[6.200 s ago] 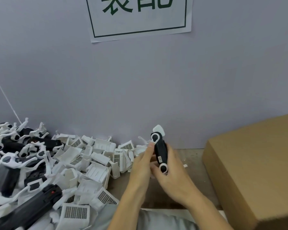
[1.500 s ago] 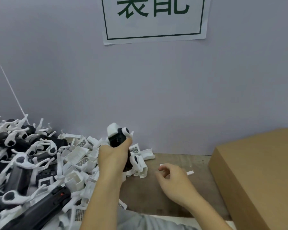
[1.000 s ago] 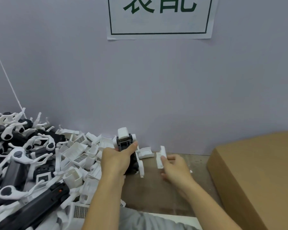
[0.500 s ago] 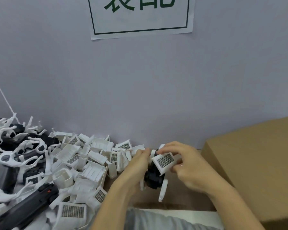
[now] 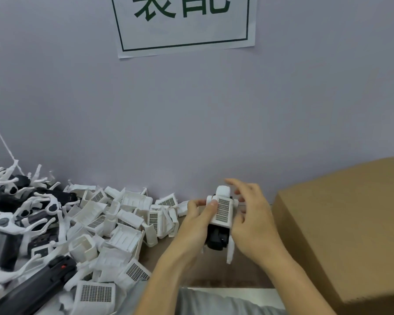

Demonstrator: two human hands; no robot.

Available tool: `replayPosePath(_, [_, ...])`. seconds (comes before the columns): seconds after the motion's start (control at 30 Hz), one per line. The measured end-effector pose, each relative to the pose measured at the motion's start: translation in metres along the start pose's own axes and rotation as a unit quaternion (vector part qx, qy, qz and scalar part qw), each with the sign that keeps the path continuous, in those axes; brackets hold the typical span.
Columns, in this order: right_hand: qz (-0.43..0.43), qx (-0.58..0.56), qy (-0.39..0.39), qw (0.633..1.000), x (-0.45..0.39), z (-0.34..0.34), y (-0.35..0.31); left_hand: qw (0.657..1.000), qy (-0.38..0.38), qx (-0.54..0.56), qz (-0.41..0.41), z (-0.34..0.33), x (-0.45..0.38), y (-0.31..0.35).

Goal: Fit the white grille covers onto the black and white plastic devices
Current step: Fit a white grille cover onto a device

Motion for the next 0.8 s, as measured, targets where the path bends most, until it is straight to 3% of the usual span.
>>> replayPosePath(0.07, [-0.063, -0.026, 0.049, 0.996, -0.001, 0.0, 0.005, 0.999, 0.017, 0.015, -0.023, 0.001, 0.001, 0.004])
replayPosePath(0.17, [-0.23, -0.122, -0.016, 0.965, 0.001, -0.007, 0.01, 0.997, 0.027, 0.015, -0.077, 0.003, 0.005, 0.01])
replayPosePath(0.27, [-0.301, -0.164, -0.048, 0.938, 0.004, -0.015, 0.016, 0.994, 0.025, 0.037, -0.104, 0.002, 0.01, 0.013])
replayPosePath(0.4, [-0.332, -0.264, -0.069, 0.903, 0.006, -0.019, 0.021, 0.992, 0.028, 0.078, -0.095, -0.001, 0.011, 0.013])
replayPosePath(0.5, [-0.348, -0.304, -0.08, 0.883, 0.008, -0.019, 0.024, 0.993, 0.039, 0.032, -0.107, -0.003, 0.009, 0.009])
replayPosePath(0.67, [-0.317, -0.224, -0.04, 0.921, 0.013, -0.024, 0.028, 0.983, 0.073, -0.06, -0.159, -0.007, 0.008, 0.006])
replayPosePath(0.8, [-0.287, -0.249, -0.001, 0.925, 0.012, -0.023, 0.024, 0.99, 0.068, 0.002, -0.12, -0.006, 0.008, 0.005])
Point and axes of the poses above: each hand's wrist, its own x-axis away from the middle knuckle, its own z-axis out of the back of the hand, y = z × x, the point moved 2 cm from there along -x, towards the middle knuckle, and after that the axes turned 13 degrees about y, right-handed, at the moved point
